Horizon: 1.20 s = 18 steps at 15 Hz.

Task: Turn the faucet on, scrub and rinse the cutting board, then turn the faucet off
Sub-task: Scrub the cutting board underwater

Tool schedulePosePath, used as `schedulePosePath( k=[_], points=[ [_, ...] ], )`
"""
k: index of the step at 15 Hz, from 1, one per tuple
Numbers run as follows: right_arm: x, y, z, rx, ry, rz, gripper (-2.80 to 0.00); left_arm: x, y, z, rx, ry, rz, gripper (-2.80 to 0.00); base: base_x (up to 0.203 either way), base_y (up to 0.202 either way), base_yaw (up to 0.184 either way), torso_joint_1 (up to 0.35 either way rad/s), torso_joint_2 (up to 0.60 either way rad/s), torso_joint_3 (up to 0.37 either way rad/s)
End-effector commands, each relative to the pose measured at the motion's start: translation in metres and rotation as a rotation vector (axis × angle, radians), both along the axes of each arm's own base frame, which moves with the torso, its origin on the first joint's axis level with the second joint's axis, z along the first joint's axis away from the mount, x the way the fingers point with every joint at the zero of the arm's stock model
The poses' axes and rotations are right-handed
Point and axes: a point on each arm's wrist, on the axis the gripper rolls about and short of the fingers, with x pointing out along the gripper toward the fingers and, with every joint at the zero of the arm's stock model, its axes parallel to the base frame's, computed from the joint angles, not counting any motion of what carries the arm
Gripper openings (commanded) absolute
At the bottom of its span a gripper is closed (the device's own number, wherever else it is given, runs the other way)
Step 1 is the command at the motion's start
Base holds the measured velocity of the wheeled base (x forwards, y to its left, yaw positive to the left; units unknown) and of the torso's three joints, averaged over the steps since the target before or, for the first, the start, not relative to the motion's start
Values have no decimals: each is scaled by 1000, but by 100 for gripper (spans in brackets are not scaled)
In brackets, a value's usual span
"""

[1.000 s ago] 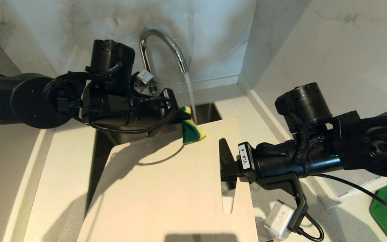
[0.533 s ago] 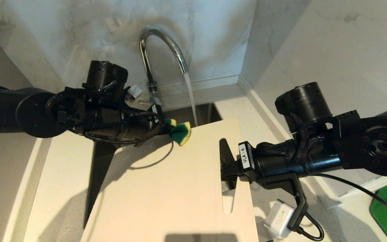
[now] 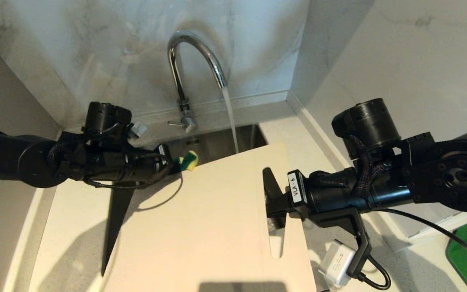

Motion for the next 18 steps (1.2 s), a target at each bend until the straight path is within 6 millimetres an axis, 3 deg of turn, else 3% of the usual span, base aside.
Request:
schedulePosePath(
  k=[1, 4, 8, 14, 18],
  points=[
    [1, 0, -1, -3, -9, 8, -280, 1, 19, -11, 8, 9, 44, -280, 0, 0, 0, 0, 0, 0],
    [1, 0, 0, -3, -10, 8, -280, -4, 40, -2, -29, -1, 43, -280, 0, 0, 0, 0, 0, 0],
    [0, 0, -1, -3, -9, 8, -280, 6, 58, 14, -60, -52, 90, -280, 0, 0, 0, 0, 0, 0],
    [0, -1, -1, -5, -6, 6, -280, 15, 54, 74, -288, -131, 159, -280, 0, 0, 0, 0, 0, 0],
    [1, -3, -2, -5, -6, -1, -280, -18, 31, 108, -326, -165, 64, -280, 0, 0, 0, 0, 0, 0]
  ],
)
